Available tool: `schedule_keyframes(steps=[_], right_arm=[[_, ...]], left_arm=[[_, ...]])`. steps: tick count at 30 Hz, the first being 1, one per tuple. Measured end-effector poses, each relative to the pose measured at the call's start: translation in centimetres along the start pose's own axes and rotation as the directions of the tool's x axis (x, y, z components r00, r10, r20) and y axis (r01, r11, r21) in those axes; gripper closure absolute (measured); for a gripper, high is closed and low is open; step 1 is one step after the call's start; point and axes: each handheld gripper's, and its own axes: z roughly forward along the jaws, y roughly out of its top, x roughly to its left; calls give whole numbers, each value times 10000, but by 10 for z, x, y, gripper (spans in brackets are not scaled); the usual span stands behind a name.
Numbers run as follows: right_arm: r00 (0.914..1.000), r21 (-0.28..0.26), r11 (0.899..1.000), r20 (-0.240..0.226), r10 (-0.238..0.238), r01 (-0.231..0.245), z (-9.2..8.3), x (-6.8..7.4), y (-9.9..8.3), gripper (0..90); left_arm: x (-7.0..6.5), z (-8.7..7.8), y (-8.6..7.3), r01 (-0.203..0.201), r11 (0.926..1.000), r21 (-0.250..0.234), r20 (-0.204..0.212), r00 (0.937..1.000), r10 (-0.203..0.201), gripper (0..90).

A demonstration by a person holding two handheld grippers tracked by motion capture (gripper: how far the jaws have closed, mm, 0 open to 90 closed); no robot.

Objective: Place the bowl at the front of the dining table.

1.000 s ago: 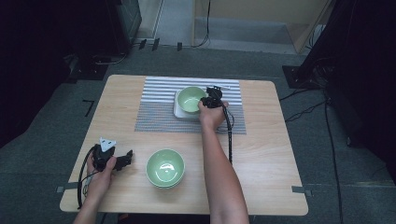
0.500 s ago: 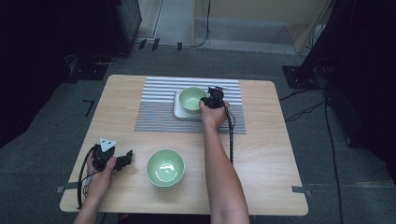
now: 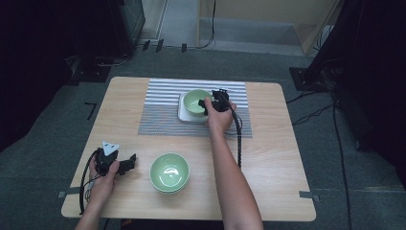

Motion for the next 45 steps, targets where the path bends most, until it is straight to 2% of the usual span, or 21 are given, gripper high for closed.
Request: schedule_keyframes(steps=[1, 3, 7, 10, 11, 14, 22, 32, 38, 42, 45], right_arm=[[9999, -161, 9998, -143, -88, 86, -3, 0, -1, 302], [9995, -243, 9993, -17, -301, 301, -9, 1, -2, 314], [9987, -583, 9971, -93, -500, 493, -20, -1, -4, 309], [9952, -832, 9919, -94, -971, 960, -27, -3, -5, 300], [9948, -906, 9910, -169, -1001, 982, -29, -4, -6, 299], [9939, -900, 9905, -286, -1065, 1036, -35, -6, -10, 297], [9860, -943, 9828, -370, -1628, 1588, -49, -19, -20, 264], [9686, -1019, 9657, -457, -2443, 2388, -62, -32, -34, 202], [9614, -924, 9590, -401, -2724, 2679, -69, -37, -45, 191], [9600, -1031, 9577, -528, -2751, 2687, -76, -40, -51, 188], [9573, -1036, 9545, -456, -2855, 2797, -82, -42, -54, 186]], left_arm=[[0, 0, 0, -1, 10000, -2, 1, 10000, 1, 135], [0, 0, 0, -7, 10000, -1, 10, 10000, 7, 135], [0, 0, 0, -8, 10000, -4, 10, 10000, 8, 135], [0, 0, 0, -8, 10000, -3, 11, 10000, 8, 135], [0, 0, 0, -7, 10000, -3, 12, 10000, 7, 135], [0, 0, 0, -8, 10000, -3, 12, 10000, 8, 135], [0, 0, 0, -10, 10000, -3, 12, 10000, 10, 135], [0, 0, 0, -6, 10000, -3, 11, 10000, 6, 135], [0, 0, 0, -18, 10000, 0, 11, 10000, 18, 135], [0, 0, 0, -47, 10000, 16, 28, 10000, 47, 135], [0, 0, 0, -46, 10000, 16, 29, 10000, 46, 135]])
